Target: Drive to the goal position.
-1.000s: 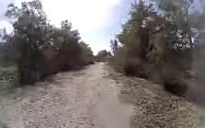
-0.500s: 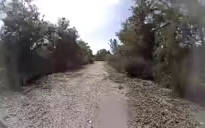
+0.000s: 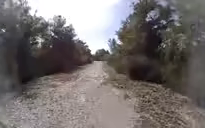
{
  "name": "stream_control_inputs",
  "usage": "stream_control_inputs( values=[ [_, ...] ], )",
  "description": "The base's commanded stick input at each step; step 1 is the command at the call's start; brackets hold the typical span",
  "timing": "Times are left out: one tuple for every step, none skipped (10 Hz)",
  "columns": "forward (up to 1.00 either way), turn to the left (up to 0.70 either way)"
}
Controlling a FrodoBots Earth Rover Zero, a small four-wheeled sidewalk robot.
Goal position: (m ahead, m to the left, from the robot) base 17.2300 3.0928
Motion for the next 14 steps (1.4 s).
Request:
stream_control_inputs(
  values=[
    [0.85,0.34],
    [0.85,0.16],
    [0.85,0.00],
    [0.85,0.00],
    [0.85,0.00],
    [0.85,0.00],
    [0.85,0.00],
    [0.85,0.00],
    [0.85,0.00],
    [0.85,0.00],
    [0.85,0.00],
    [0.85,0.00],
    [0.85,0.00],
    [0.85,0.00]
  ],
)
